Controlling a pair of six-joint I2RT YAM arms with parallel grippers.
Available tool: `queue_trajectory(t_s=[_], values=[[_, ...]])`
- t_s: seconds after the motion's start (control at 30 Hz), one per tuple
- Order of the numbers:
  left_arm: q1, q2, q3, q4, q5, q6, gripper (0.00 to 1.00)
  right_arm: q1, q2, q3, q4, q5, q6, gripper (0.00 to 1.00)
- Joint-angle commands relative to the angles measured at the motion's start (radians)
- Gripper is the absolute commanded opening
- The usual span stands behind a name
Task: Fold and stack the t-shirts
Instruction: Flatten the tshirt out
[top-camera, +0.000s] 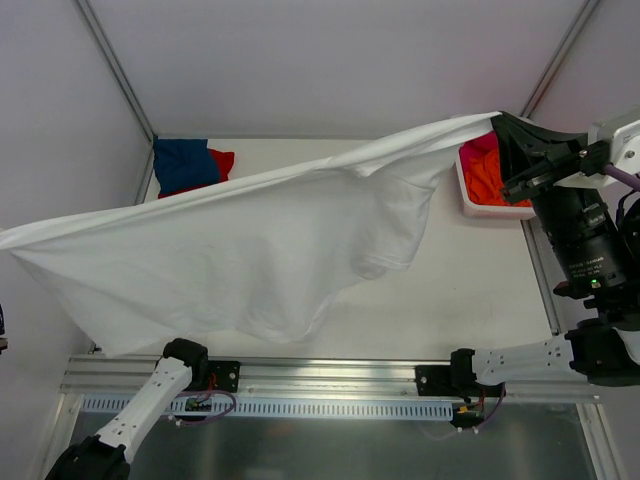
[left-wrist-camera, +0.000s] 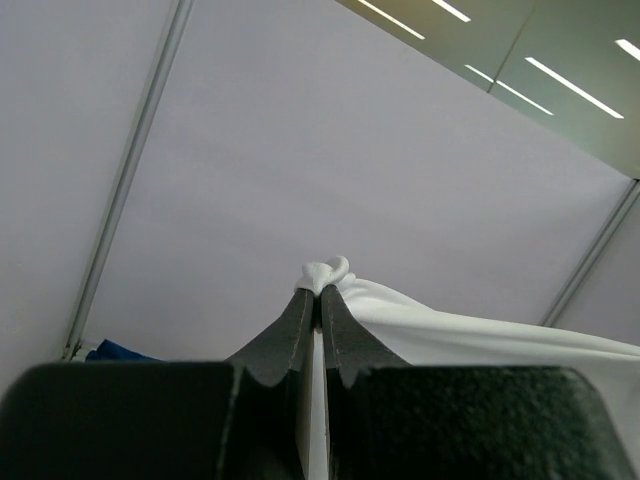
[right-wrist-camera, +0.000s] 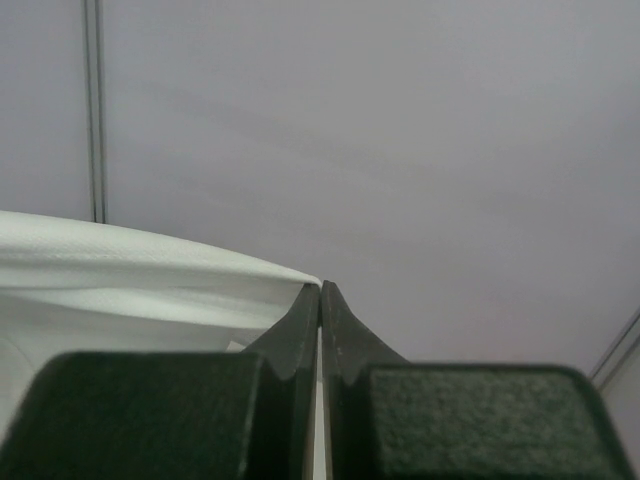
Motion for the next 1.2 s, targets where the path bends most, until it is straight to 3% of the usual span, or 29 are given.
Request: queue_trajectory(t_s=[0.0, 0.23, 0.87, 1.17], values=[[0.012, 0.005, 0.016, 0.063, -0.068, 0.045, 0.00, -0.012, -0.021, 0.061, 0.104, 0.031, -0.079, 0.00], [0.012, -0.009, -0.065, 0.068, -0.065, 0.010, 0.00, -0.012, -0.051, -0.023, 0.121, 0.040, -0.032, 0.00], [0.012, -0.067, -0.545, 0.103, -0.018, -0.179, 0.00, -0.015, -0.220, -0.483, 0.156, 0.192, 0.189, 0.00], [0.012, -0.096, -0.789, 0.186, -0.039, -0.190, 0.00, -0.030, -0.281, -0.672, 0.156, 0.288, 0.280, 0.00]])
